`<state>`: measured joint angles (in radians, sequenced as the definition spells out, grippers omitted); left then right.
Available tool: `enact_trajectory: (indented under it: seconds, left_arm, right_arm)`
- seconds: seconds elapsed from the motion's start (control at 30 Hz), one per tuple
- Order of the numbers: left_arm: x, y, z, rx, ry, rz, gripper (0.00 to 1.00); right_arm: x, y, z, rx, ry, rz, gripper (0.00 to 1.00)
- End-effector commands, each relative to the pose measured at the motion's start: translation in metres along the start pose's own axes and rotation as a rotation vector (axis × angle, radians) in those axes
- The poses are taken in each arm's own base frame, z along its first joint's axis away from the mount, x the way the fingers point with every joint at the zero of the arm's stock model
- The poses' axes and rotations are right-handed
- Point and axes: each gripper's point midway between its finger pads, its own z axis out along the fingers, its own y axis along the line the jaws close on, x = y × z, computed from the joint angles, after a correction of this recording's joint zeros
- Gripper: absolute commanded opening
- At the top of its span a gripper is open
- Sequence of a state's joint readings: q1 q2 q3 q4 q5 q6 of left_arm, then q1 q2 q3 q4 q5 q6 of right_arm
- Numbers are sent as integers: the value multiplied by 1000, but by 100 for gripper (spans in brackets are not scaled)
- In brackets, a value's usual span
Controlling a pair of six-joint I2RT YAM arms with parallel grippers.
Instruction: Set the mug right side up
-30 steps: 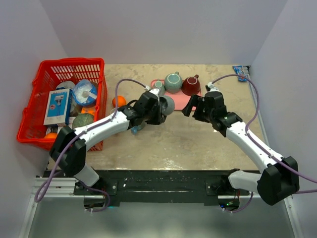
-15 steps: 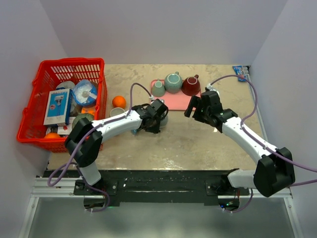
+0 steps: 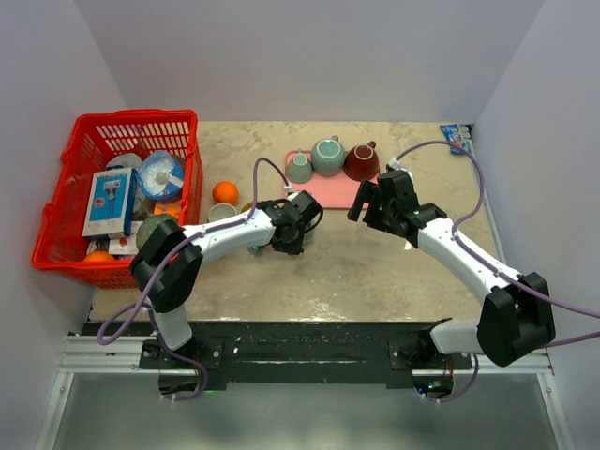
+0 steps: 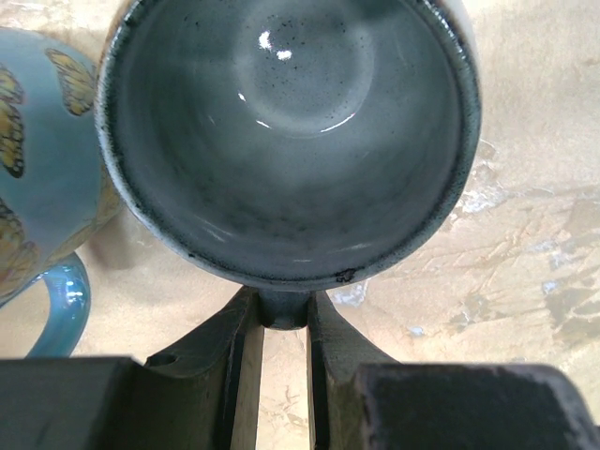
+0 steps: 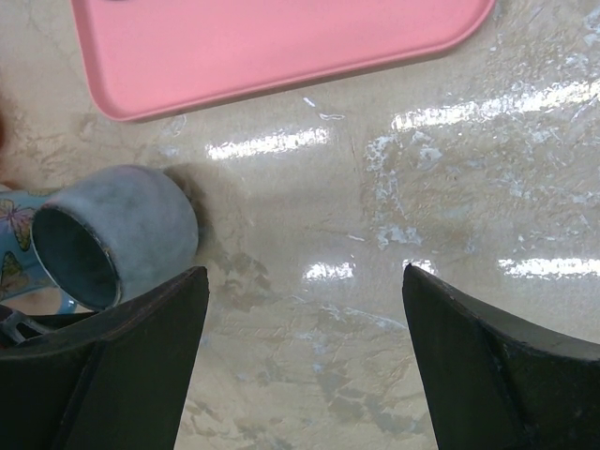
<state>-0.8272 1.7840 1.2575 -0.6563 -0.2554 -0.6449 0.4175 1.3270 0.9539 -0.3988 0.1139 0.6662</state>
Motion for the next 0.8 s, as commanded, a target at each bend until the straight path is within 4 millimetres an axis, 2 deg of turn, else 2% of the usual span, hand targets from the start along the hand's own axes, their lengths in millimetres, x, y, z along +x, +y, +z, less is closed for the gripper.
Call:
enact_trajectory:
  seconds: [0.0,0.13,0.23,0.27,0.33,0.5,0.77]
  left_arm:
    - [-32,7,-8,-75,-111,-43,0]
    - [-34,17,-10,-126,-130,-41,0]
    - [-35,15,-12,-118,-128,-31,0]
    - [-35,14,-11,-113,-125,-27,13]
    - [-34,10,-11,-96,-117,-28,18]
    - [-36,9,-15,-87,-123,-34,39]
    - [-50,2,-34,-45,-163,-45,57]
  right_arm:
    - [-22,8,-4,-7,-58,20,88]
    - [-22,9,-2,-11,-55,20,88]
    - [-20,8,0,-9,-46,20,88]
    - [-20,8,1,-8,-44,21,88]
    - [-20,9,1,-12,-40,20,88]
    - [-25,10,0,-8,-51,25,88]
    - [-40,15,-1,-1,-89,24,90]
